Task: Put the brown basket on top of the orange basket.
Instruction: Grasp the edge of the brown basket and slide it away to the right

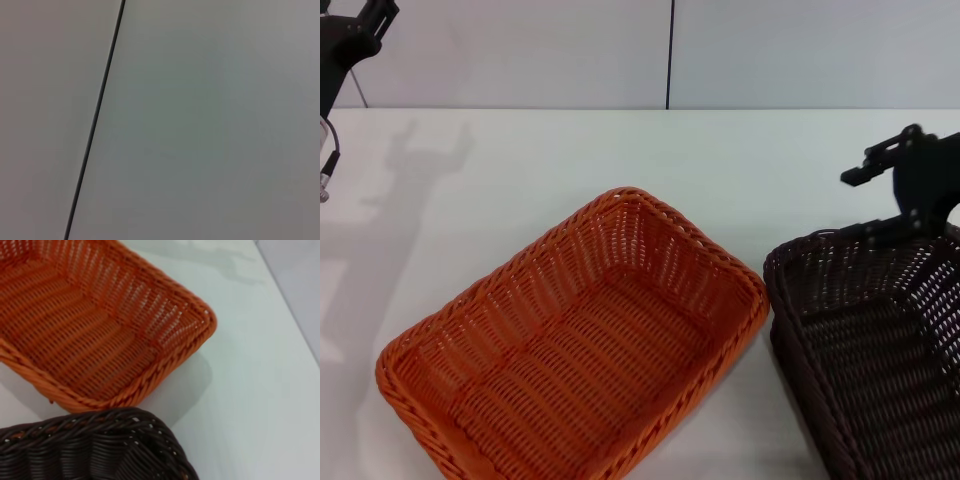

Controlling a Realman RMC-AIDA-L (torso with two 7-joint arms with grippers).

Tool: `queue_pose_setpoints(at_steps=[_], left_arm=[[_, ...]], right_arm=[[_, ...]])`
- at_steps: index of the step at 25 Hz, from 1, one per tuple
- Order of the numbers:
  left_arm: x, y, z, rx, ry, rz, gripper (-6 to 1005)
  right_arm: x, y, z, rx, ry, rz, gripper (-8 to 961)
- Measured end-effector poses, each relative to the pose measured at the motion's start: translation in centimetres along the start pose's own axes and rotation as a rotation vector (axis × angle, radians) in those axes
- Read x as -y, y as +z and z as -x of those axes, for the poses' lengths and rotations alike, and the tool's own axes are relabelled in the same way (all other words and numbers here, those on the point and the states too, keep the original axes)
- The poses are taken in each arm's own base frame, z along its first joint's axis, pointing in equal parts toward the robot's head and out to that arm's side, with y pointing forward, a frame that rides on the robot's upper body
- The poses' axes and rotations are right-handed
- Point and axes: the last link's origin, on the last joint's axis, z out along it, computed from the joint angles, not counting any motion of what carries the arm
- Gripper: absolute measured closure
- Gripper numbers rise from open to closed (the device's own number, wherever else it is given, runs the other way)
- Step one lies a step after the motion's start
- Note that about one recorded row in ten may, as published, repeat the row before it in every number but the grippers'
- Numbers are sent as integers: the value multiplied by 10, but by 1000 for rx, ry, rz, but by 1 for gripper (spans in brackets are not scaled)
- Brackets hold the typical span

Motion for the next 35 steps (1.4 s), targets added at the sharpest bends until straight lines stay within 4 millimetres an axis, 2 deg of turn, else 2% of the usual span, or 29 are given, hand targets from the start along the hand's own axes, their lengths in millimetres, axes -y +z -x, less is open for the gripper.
queue_pose_setpoints(at_steps=[11, 18, 23, 29, 34, 35], left_arm=[[0, 0, 4, 20, -6, -10, 170], [1, -3, 6, 24, -13, -15, 170], [1, -3, 7, 27, -15, -17, 170], [2, -3, 7, 28, -15, -17, 170], [-1, 1, 5, 25, -5, -7, 170], [-2, 2, 5, 24, -3, -5, 170]], right_arm=[[-5, 29, -6, -59, -46, 79, 323], [-11, 38, -10, -89, -71, 119, 324], [-16, 39, -11, -96, -68, 148, 325], [-32, 31, -15, -103, -36, 194, 344], [-36, 22, -21, -115, -1, 173, 381], [-37, 20, -22, -117, 3, 165, 415]])
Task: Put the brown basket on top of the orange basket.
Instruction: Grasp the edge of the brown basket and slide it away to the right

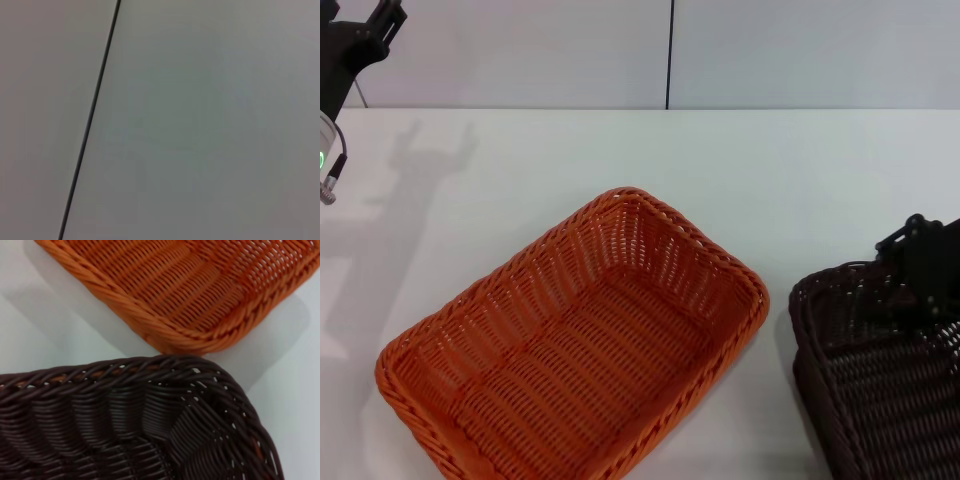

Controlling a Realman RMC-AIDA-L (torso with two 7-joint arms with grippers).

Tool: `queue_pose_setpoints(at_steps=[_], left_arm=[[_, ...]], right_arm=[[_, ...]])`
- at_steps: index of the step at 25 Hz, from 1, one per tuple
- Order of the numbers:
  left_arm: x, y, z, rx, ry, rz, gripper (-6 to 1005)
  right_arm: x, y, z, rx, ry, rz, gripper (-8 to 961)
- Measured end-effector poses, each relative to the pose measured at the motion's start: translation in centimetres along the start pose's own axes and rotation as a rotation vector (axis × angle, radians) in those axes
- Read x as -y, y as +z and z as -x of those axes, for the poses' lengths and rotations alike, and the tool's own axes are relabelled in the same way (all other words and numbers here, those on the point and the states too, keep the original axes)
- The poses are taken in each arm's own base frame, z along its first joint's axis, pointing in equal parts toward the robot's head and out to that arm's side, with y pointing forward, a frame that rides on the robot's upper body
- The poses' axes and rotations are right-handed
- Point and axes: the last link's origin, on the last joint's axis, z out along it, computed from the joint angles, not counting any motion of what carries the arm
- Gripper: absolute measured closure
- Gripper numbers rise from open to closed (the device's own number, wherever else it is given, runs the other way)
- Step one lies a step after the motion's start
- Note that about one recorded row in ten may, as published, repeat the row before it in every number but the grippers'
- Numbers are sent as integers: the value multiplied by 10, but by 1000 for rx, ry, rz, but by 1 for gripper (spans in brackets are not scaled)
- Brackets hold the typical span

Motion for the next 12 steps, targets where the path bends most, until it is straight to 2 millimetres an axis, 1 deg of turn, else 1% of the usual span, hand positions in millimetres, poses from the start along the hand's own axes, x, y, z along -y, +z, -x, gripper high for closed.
queue_pose_setpoints(at_steps=[1, 12], left_arm=[[-1, 1, -1, -2, 2, 4, 170], [-2, 3, -2, -6, 3, 6, 170]], right_arm=[[-2, -2, -2, -2, 6, -18, 448], [-5, -6, -5, -18, 7, -41, 580]])
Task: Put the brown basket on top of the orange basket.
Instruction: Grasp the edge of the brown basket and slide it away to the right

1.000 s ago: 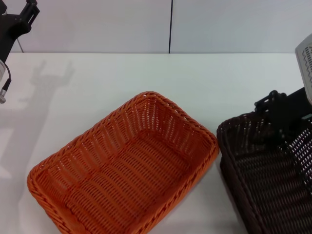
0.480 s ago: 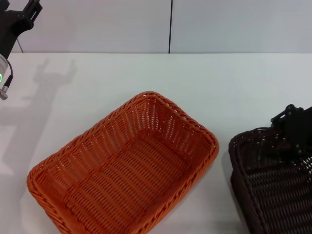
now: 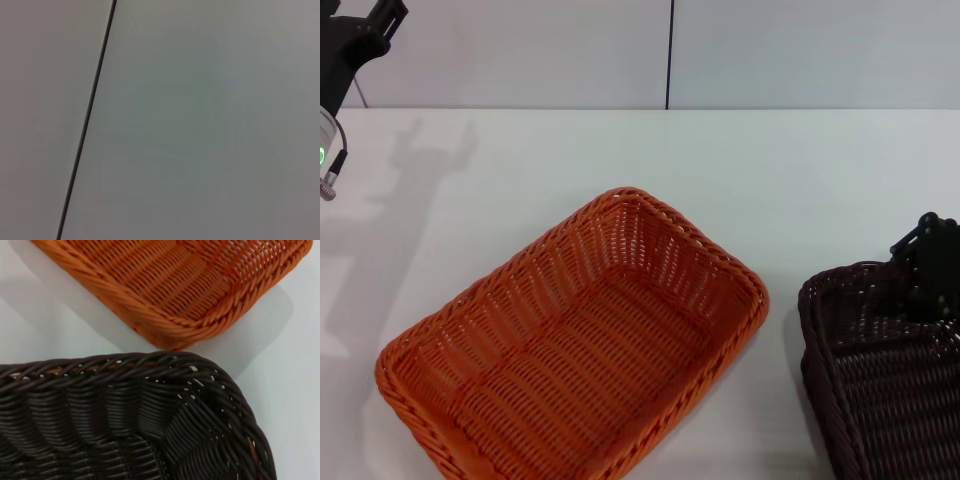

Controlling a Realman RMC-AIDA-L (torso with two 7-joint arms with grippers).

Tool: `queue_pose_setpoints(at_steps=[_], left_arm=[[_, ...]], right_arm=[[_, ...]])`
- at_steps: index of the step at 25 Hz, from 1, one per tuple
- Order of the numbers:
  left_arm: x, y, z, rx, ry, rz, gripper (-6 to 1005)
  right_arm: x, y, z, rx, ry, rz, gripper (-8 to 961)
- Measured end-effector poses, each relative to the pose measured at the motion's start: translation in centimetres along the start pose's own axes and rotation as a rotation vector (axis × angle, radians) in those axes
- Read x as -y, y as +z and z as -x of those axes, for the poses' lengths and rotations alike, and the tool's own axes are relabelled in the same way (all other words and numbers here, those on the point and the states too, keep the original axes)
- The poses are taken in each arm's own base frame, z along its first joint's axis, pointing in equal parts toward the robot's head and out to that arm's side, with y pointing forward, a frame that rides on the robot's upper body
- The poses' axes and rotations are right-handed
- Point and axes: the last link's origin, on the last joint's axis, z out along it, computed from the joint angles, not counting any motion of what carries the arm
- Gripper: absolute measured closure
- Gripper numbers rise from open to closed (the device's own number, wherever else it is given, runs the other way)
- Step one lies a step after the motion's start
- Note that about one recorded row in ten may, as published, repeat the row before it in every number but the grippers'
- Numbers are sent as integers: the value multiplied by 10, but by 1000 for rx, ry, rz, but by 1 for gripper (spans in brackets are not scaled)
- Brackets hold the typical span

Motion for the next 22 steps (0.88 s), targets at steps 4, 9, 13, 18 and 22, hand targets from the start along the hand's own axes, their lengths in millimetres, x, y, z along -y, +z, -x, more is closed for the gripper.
queue_pose_setpoints(at_steps=[4, 9, 13, 18, 22], left_arm=[[3, -1, 0, -2, -1, -8, 170], [3, -1, -1, 0, 3, -8, 170], [4, -1, 0, 2, 3, -11, 170], [6, -3, 1, 5, 1, -18, 170], [5, -3, 1, 7, 1, -16, 170]], right_arm=[[2, -1, 1, -20, 5, 1, 615], [3, -4, 2, -23, 6, -6, 633], [-3, -9, 1, -26, 19, 46, 640], [-12, -21, -9, -46, 81, 117, 669], [-16, -26, -17, -64, 130, 135, 701]])
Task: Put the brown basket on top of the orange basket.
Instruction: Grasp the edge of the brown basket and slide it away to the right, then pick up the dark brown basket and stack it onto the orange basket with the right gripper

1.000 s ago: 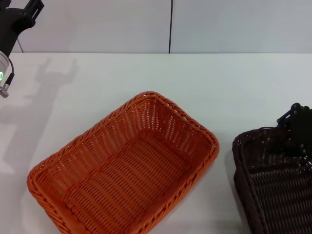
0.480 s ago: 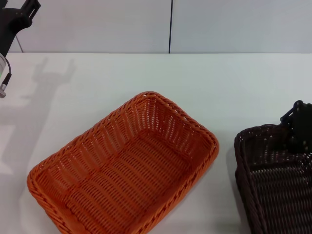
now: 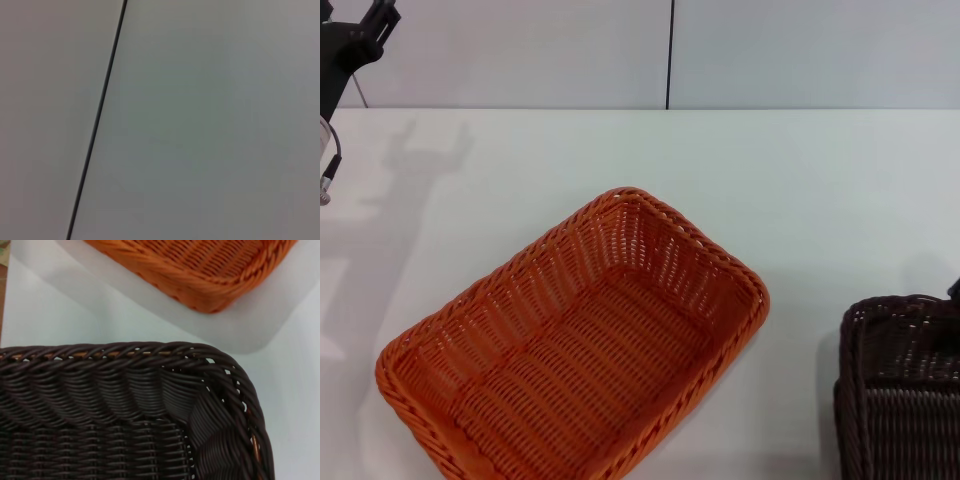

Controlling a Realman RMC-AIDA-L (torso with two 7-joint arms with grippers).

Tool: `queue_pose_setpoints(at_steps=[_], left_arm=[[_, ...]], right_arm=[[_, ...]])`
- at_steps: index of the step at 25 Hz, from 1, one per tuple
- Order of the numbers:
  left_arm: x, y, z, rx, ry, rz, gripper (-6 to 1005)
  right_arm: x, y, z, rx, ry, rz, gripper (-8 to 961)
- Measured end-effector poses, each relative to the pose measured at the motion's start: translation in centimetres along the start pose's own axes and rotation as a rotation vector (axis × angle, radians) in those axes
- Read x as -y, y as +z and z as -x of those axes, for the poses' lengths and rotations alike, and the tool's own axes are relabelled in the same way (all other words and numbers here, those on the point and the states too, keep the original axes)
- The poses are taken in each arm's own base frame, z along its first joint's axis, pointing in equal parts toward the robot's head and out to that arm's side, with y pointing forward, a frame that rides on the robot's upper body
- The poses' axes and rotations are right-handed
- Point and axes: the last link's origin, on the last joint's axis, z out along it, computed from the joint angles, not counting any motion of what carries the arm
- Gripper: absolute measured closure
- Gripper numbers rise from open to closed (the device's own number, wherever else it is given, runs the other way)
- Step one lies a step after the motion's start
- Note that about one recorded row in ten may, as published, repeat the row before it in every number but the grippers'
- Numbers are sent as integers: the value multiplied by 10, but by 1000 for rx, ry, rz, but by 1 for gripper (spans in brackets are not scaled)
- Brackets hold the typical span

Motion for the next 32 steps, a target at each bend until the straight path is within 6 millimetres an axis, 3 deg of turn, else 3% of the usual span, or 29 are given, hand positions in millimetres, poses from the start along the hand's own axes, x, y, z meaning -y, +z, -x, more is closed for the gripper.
queue_pose_setpoints(at_steps=[21, 32], left_arm=[[-6, 2, 1, 4, -1, 17, 170], [-4, 1, 1, 4, -3, 15, 170]], right_arm=[[5, -9, -16, 10, 86, -17, 781], [17, -33, -20, 95, 122, -253, 795]])
